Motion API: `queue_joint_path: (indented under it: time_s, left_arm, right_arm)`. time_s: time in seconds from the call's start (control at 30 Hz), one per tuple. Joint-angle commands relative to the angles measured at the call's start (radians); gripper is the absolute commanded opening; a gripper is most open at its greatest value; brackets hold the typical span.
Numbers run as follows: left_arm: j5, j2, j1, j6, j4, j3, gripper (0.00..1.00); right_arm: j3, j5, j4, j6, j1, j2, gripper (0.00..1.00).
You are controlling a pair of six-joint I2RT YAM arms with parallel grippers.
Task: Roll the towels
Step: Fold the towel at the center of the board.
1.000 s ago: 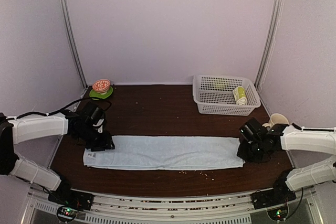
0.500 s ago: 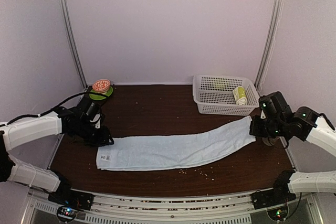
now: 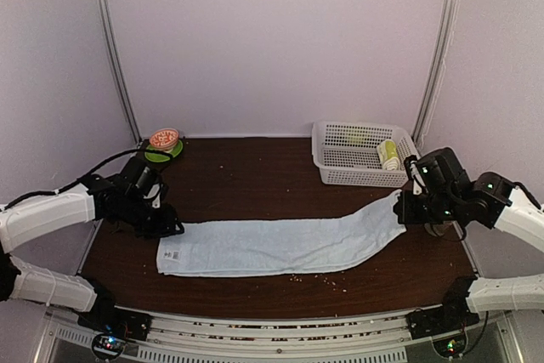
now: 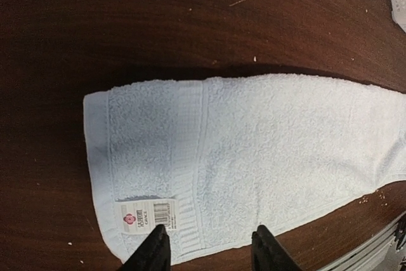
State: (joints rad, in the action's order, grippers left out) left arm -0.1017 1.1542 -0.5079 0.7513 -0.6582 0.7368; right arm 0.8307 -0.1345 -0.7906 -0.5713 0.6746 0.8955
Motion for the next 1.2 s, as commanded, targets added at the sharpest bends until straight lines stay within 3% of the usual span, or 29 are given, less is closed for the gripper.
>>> queue_joint_path:
  time_s: [0.0,0.33,0.63,1.17]
  left_arm:
    - [0.005,-0.039,-0.005,0.012,-0.017,-0.013,0.44]
    - [0.042,-0.143,-0.005,0.019,-0.1,0.017,0.44]
    - [0.095,-0.298,-0.005,0.061,-0.19,0.014,0.44]
    - [0.157,-0.518,-0.005,0.098,-0.326,0.04,0.44]
  right_arm:
    - [0.065,0.009,0.058,0.006,0.051,0.028,0.0]
    - [0.22,0.006,0.203,-0.032,0.255,0.209,0.0]
    - [0.392,0.036,0.414,-0.127,0.392,0.496,0.0]
    - [0.87,0.116,0.442,-0.161,0.519,0.993,0.0]
